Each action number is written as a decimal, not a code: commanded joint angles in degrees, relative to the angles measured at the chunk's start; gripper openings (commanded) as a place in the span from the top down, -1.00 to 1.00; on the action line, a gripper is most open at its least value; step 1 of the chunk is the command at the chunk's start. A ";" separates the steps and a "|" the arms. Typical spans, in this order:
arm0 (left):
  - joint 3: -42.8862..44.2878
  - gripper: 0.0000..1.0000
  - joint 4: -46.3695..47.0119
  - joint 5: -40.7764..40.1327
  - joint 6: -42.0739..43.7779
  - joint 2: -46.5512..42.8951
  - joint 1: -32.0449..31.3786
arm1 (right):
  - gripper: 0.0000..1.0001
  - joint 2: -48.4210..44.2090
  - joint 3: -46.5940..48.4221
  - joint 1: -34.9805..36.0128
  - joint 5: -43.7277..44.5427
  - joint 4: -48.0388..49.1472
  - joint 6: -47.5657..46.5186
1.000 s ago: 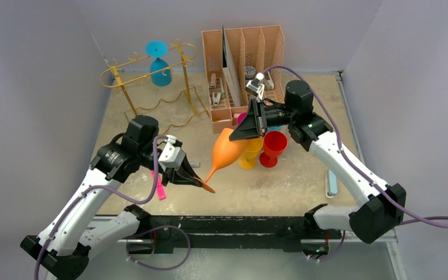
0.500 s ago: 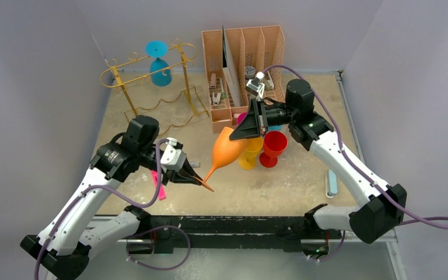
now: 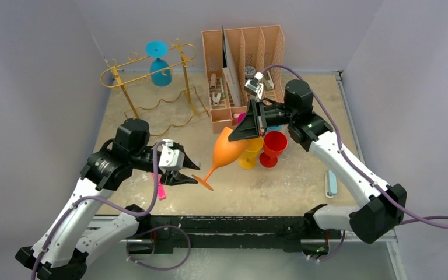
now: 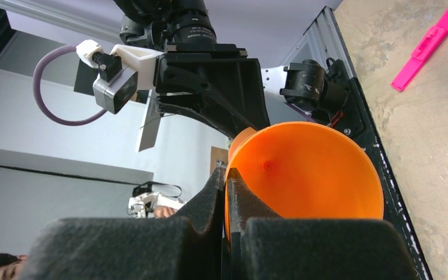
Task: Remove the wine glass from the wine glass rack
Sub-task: Place the wine glass at the center of the board.
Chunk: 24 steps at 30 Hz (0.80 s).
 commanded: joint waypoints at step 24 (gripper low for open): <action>-2.21 -0.51 14.44 -30.93 -15.87 -5.52 0.03 | 1.00 -6.54 5.22 9.23 33.43 -36.72 -40.64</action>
